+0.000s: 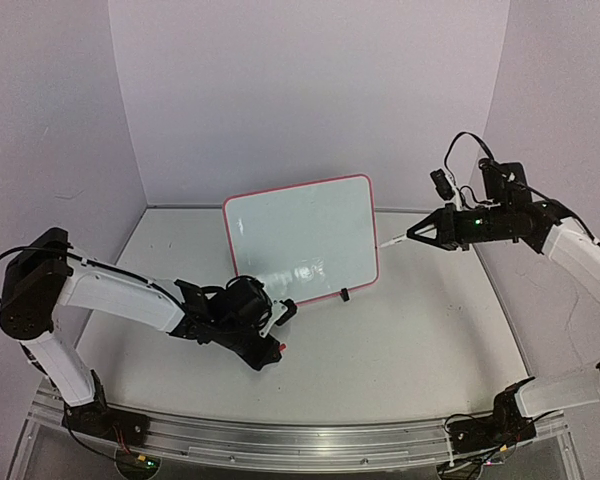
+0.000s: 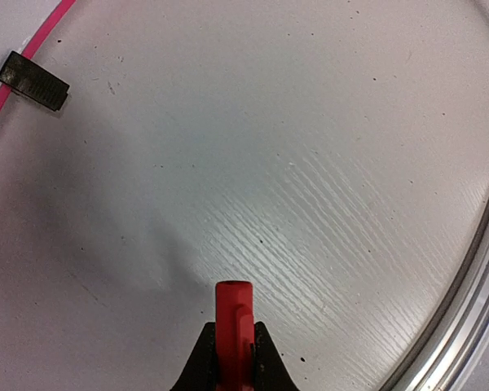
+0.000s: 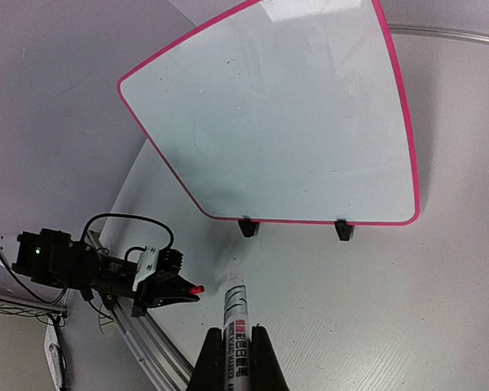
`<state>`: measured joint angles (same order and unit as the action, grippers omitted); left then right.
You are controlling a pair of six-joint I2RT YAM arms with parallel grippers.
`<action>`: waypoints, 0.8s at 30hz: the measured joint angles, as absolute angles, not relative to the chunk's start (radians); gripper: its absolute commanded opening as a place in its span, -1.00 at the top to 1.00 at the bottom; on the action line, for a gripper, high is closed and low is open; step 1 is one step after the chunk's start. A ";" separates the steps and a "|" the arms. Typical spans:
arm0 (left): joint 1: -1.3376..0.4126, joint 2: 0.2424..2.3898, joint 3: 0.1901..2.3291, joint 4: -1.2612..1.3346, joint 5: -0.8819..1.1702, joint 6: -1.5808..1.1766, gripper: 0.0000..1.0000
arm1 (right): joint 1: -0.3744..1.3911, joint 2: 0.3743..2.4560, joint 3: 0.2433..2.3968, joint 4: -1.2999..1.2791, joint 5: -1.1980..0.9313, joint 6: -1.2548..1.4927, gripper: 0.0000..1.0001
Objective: Write a sentence on the whiteboard
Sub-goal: Place the pen cap at the center of the board.
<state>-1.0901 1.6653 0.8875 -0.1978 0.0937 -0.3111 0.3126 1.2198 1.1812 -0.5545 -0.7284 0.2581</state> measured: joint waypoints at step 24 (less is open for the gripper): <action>-1.092 1.866 1.080 -0.307 0.073 -0.284 -0.32 | 0.313 1.209 1.144 -0.554 -0.672 0.258 1.00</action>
